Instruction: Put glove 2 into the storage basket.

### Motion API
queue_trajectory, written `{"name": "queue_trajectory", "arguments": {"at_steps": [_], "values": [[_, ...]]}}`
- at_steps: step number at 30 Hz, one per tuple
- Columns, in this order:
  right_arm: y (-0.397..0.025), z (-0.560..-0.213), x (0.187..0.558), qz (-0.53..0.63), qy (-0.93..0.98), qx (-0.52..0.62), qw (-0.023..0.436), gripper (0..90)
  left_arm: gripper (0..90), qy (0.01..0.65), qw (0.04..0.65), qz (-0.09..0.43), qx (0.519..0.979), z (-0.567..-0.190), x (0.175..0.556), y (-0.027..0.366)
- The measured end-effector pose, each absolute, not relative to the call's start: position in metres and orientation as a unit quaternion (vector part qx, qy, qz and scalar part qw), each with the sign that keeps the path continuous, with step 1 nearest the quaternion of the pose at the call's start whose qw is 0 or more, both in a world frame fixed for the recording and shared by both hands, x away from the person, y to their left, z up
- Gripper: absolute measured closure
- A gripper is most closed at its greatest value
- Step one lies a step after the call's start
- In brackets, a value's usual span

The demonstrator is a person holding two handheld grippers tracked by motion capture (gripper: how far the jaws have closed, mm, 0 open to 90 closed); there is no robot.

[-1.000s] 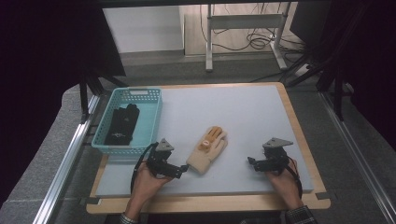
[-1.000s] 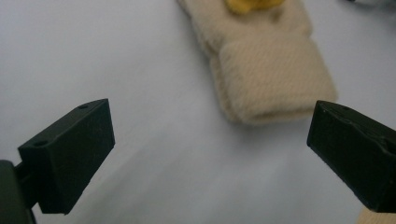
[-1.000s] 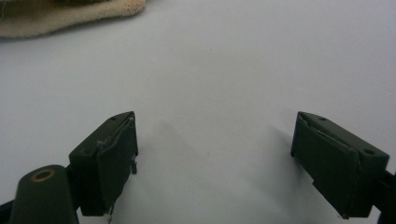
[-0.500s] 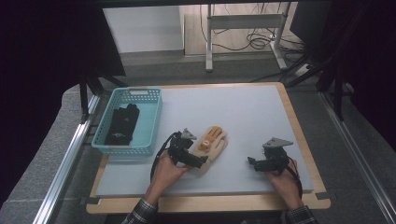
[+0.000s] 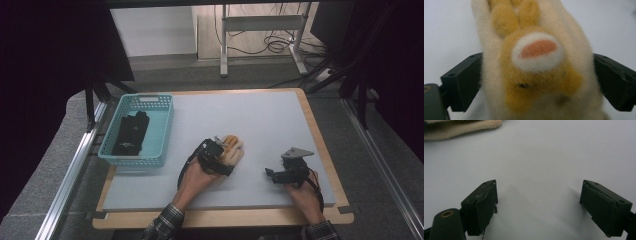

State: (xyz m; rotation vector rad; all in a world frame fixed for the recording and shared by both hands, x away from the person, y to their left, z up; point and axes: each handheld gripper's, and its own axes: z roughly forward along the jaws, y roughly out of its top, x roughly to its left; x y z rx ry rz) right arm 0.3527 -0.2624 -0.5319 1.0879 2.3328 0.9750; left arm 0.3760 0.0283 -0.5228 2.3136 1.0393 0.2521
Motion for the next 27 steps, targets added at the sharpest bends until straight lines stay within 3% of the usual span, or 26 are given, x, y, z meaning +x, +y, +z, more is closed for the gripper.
{"name": "queue_trajectory", "arguments": {"at_steps": [5,10,14,20,27], "values": [[-0.262,-0.532,0.353,0.348,0.832,0.388,0.193,14.2,11.6,0.386,0.28,0.1,0.873,-0.526,0.376,0.024],[-0.262,-0.532,0.353,0.348,0.831,0.388,0.194,14.2,34.3,0.384,0.279,0.097,0.875,-0.521,0.373,0.027],[-0.262,-0.532,0.353,0.348,0.831,0.388,0.194,14.2,46.0,0.378,0.282,0.095,0.877,-0.519,0.373,0.03],[-0.262,-0.532,0.353,0.348,0.831,0.388,0.194,14.2,54.6,0.372,0.299,0.072,0.876,-0.515,0.376,0.038],[-0.262,-0.532,0.353,0.347,0.832,0.388,0.194,14.2,65.5,0.376,0.316,0.087,0.866,-0.496,0.379,0.054]]}}
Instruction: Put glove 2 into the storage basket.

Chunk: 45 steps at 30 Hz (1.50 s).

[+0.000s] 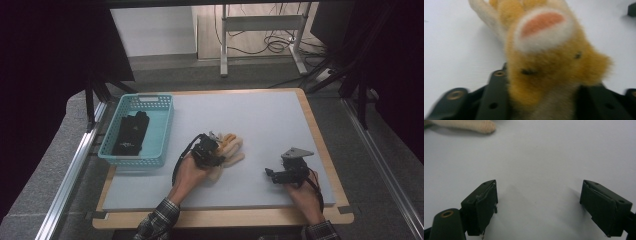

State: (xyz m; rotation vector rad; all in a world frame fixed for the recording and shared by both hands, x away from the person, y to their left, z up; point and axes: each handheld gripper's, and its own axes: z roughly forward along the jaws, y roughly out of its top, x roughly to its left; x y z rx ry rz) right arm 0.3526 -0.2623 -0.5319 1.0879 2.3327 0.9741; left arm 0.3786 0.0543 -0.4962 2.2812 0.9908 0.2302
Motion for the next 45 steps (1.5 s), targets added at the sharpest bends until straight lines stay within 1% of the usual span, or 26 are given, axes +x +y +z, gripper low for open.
{"name": "queue_trajectory", "arguments": {"at_steps": [9,18,28,35,41,45], "values": [[-0.262,-0.532,0.353,0.347,0.832,0.388,0.194,14.2,68.4,0.387,0.331,0.1,0.855,-0.47,0.383,0.074],[-0.262,-0.532,0.353,0.347,0.832,0.388,0.194,14.2,68.4,0.408,0.33,0.132,0.841,-0.444,0.389,0.1],[-0.262,-0.532,0.353,0.348,0.831,0.388,0.194,14.2,68.4,0.453,0.318,0.166,0.816,-0.418,0.403,0.147],[-0.262,-0.532,0.352,0.348,0.831,0.388,0.194,14.2,68.4,0.5,0.311,0.191,0.786,-0.401,0.412,0.192],[-0.262,-0.532,0.353,0.348,0.831,0.388,0.194,14.2,68.2,0.537,0.296,0.204,0.763,-0.399,0.42,0.225],[-0.262,-0.532,0.353,0.348,0.831,0.388,0.194,14.2,68.0,0.562,0.283,0.207,0.749,-0.404,0.428,0.243]]}}
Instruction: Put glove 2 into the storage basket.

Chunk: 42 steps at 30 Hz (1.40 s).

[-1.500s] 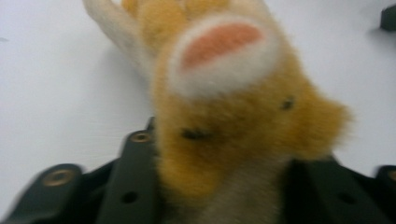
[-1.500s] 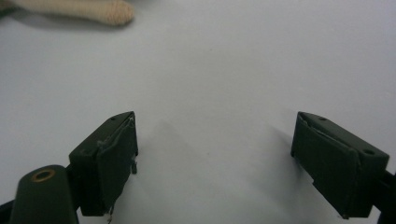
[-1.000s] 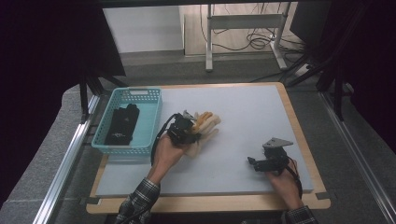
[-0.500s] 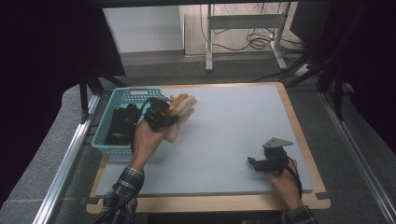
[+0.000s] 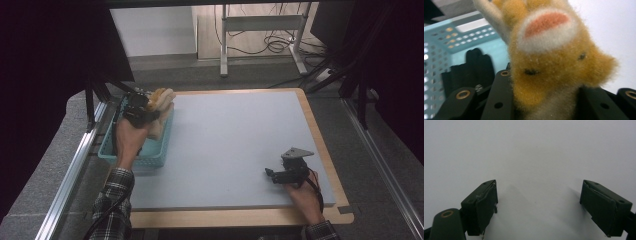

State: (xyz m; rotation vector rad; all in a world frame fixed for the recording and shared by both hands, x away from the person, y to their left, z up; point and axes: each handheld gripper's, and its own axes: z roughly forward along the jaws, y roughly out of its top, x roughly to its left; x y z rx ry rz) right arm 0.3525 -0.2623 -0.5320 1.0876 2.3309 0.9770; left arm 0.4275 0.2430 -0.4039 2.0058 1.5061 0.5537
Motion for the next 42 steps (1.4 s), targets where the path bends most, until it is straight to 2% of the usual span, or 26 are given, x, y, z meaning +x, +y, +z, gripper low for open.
{"name": "queue_trajectory", "arguments": {"at_steps": [10,23,26,30,32,35,39,40,42], "values": [[-0.262,-0.532,0.353,0.349,0.831,0.388,0.194,14.2,67.4,0.604,0.232,0.177,0.741,-0.445,0.451,0.264],[-0.262,-0.532,0.352,0.349,0.831,0.388,0.194,14.2,62.4,0.596,0.192,0.125,0.769,-0.482,0.475,0.247],[-0.262,-0.532,0.352,0.349,0.831,0.388,0.194,14.2,51.7,0.597,0.161,0.119,0.777,-0.488,0.48,0.241],[-0.262,-0.532,0.352,0.349,0.831,0.388,0.194,14.2,30.9,0.613,0.149,0.088,0.771,-0.494,0.484,0.245],[-0.262,-0.532,0.352,0.349,0.831,0.388,0.194,14.2,17.0,0.616,0.156,0.071,0.769,-0.491,0.483,0.251],[-0.262,-0.532,0.352,0.349,0.831,0.388,0.194,14.2,10.4,0.615,0.176,0.071,0.765,-0.482,0.477,0.257],[-0.262,-0.532,0.352,0.348,0.831,0.388,0.194,14.2,11.7,0.604,0.221,0.086,0.761,-0.462,0.466,0.268],[-0.262,-0.532,0.352,0.348,0.831,0.388,0.194,14.2,14.5,0.604,0.228,0.095,0.758,-0.458,0.463,0.27],[-0.262,-0.532,0.352,0.348,0.831,0.388,0.194,14.2,26.3,0.604,0.231,0.117,0.754,-0.453,0.46,0.273]]}}
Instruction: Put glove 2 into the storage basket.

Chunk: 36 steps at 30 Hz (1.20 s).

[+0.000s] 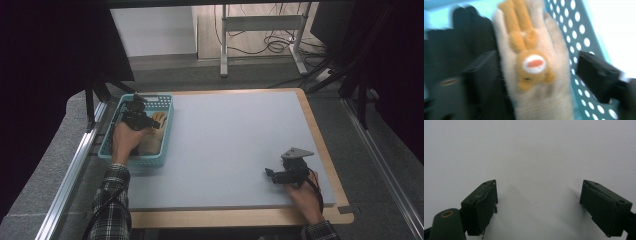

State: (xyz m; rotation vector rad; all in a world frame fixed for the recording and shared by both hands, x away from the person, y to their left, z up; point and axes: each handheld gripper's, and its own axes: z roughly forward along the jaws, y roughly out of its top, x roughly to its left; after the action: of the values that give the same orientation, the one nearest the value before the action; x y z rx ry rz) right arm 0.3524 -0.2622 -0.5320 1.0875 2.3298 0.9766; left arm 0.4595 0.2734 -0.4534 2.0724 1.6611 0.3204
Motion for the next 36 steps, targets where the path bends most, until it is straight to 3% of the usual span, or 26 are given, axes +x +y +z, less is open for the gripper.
{"name": "queue_trajectory", "arguments": {"at_steps": [2,6,8,12,18,24,36], "values": [[-0.262,-0.532,0.352,0.348,0.831,0.388,0.194,14.2,45.9,0.606,0.23,0.137,0.749,-0.452,0.457,0.277],[-0.262,-0.532,0.352,0.348,0.831,0.388,0.194,14.2,72.0,0.615,0.203,0.162,0.744,-0.458,0.457,0.28],[-0.262,-0.532,0.352,0.348,0.831,0.388,0.194,14.2,79.7,0.625,0.2,0.154,0.738,-0.464,0.459,0.283],[-0.262,-0.532,0.352,0.349,0.831,0.388,0.194,14.2,84.2,0.622,0.198,0.123,0.747,-0.475,0.464,0.283],[-0.262,-0.532,0.352,0.348,0.831,0.388,0.194,14.2,84.8,0.608,0.219,0.09,0.757,-0.48,0.466,0.267],[-0.262,-0.532,0.352,0.349,0.831,0.388,0.194,14.2,82.2,0.607,0.213,0.101,0.759,-0.48,0.466,0.266],[-0.262,-0.532,0.352,0.349,0.831,0.388,0.194,14.2,46.5,0.613,0.234,0.143,0.741,-0.47,0.454,0.284]]}}
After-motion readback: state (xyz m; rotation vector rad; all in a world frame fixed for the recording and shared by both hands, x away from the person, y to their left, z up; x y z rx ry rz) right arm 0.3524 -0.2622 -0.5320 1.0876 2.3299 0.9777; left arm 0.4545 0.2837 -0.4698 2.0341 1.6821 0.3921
